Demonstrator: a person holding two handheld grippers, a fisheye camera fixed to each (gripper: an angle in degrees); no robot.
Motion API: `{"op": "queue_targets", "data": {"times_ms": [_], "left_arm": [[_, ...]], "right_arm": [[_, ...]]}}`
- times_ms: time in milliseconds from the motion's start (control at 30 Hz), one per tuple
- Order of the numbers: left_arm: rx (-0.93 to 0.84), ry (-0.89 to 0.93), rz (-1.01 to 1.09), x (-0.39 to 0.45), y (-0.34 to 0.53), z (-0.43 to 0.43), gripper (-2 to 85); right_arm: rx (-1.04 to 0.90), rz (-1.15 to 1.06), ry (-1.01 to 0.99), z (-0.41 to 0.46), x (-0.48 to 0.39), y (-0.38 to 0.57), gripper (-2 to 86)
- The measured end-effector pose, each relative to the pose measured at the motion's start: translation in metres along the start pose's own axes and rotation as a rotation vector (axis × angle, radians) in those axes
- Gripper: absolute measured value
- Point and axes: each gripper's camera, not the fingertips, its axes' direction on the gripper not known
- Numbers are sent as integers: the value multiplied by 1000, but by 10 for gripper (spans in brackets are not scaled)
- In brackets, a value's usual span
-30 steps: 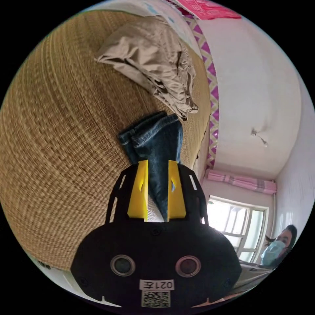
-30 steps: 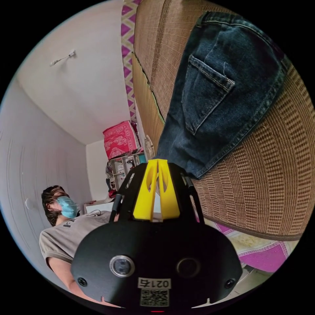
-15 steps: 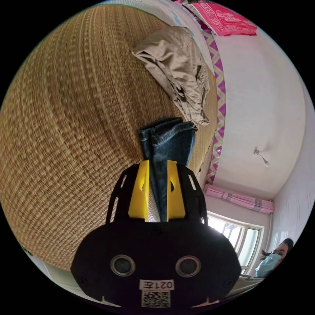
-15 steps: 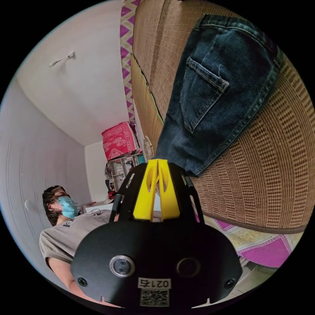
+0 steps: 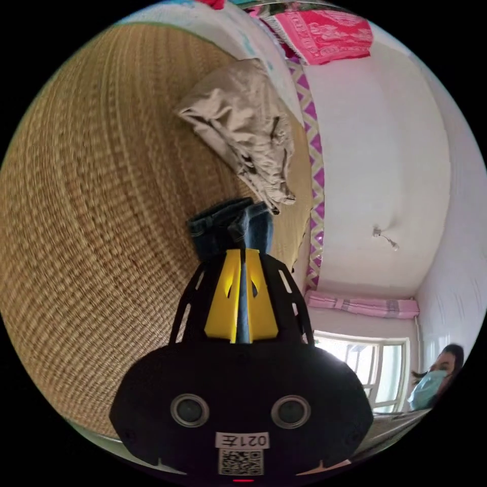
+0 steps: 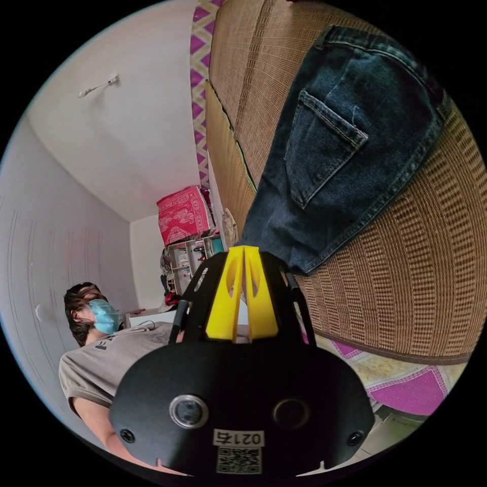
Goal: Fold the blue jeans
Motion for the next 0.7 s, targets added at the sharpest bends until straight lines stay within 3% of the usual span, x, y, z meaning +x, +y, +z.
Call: {"op": "queue_targets", "data": {"times_ms": [67,133,233,400,500,600,700], "left_arm": [[8,-53,80,13,-1,-13,-9],[-44,-114,-20,-13,-7,-10,-9],[-9,59,-181,-48,-9,-14,-8],[5,90,-93,-29,-19,-28,3],[118,178,-111,-26,-17,-56,34],[93,119,28,23,-24,-67,37],[-143,-84,336,121,-37,-32,50]], "right_arm": [[-1,5,4,-3,0,1,-7],[-4,17,4,-5,2,1,-7],[-5,33,-15,-7,4,0,-7],[-8,-22,16,-16,-10,-1,-6],[-6,-83,86,-22,-20,-8,-5],[-79,-246,209,-13,-43,-34,1],[-228,-491,463,16,-79,-67,24]]}}
